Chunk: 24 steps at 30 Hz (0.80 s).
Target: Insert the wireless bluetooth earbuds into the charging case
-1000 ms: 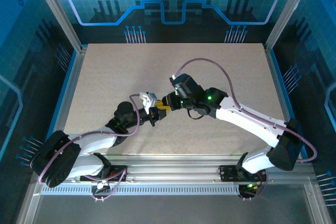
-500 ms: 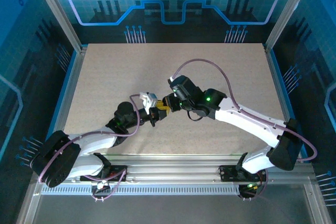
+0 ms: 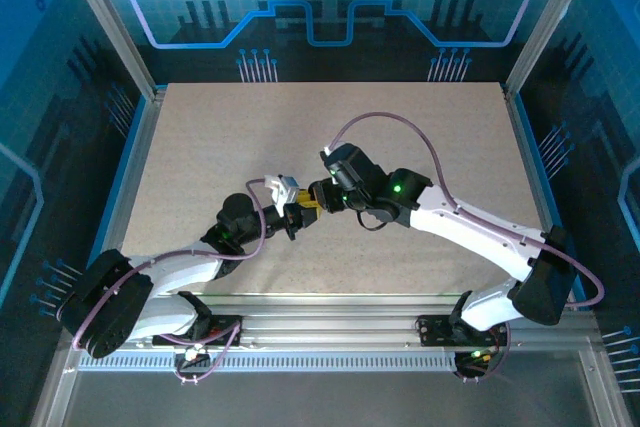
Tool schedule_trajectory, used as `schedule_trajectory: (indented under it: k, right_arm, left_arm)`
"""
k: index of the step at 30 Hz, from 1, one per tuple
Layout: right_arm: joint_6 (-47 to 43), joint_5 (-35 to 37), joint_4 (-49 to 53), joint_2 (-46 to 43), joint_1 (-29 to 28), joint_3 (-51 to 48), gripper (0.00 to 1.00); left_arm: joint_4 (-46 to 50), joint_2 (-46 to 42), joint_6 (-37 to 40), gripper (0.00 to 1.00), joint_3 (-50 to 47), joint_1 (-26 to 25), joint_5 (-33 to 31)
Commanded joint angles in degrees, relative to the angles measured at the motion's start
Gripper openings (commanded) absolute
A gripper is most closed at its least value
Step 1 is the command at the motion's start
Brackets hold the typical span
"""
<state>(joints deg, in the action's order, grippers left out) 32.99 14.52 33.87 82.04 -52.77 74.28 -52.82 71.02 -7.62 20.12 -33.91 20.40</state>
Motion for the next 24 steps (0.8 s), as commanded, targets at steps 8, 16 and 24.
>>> schedule_trajectory:
  k: [8,16,24]
  right_arm:
    - [2.50,-7.19,-2.53,-2.17,2.11,0.05,0.39]
    - [3.41,-7.57,-4.96,-7.19,3.65,-0.49,0.49]
    - [0.05,-9.74,-6.81,-12.84,6.22,-3.77,0.47]
  left_arm:
    - [-1.52,-1.85,-0.49,0.21,2.11,0.00,-0.45]
    - [-1.47,-1.85,-0.60,0.21,2.07,0.07,0.29]
    - [-2.45,-2.46,1.99,0.21,1.85,0.04,6.39]
